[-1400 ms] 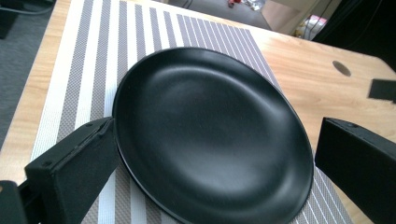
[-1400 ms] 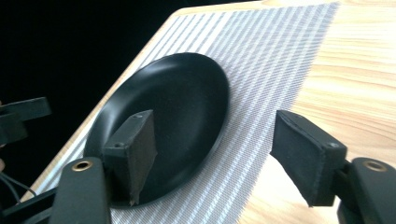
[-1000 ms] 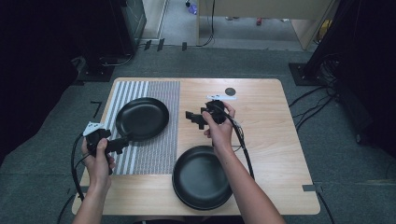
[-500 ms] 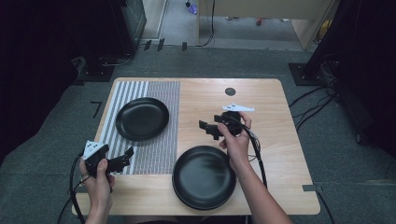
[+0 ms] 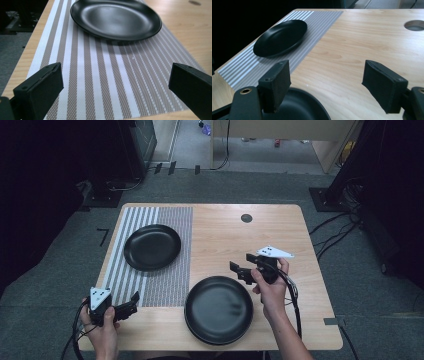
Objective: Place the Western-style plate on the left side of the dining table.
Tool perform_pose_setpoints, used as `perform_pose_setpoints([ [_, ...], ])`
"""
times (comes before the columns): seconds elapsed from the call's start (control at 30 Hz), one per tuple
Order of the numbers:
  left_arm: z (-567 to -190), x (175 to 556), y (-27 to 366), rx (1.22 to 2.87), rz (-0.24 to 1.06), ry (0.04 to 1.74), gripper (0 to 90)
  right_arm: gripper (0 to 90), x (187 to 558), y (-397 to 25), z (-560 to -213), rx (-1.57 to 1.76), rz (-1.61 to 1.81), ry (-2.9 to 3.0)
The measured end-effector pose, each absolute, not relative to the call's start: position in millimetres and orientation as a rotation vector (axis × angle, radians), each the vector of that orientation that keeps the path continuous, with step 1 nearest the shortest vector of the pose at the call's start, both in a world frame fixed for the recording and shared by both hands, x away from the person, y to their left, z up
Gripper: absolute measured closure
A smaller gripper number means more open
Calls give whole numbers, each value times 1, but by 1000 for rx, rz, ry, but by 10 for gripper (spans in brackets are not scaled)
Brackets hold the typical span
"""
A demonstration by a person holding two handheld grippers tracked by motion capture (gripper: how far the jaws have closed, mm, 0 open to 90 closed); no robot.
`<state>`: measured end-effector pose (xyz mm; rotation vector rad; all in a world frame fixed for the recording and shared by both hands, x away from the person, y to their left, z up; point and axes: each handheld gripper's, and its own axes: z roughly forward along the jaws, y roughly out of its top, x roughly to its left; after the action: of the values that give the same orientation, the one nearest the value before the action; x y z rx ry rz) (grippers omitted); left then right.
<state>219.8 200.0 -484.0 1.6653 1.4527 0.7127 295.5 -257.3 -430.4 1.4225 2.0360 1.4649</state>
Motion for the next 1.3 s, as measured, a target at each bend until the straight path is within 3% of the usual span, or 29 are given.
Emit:
perform_pose_setpoints([
  [1.3,-516,202,253,1734,786,1577,0,225,208,-433,-505,1694,1163,1702],
])
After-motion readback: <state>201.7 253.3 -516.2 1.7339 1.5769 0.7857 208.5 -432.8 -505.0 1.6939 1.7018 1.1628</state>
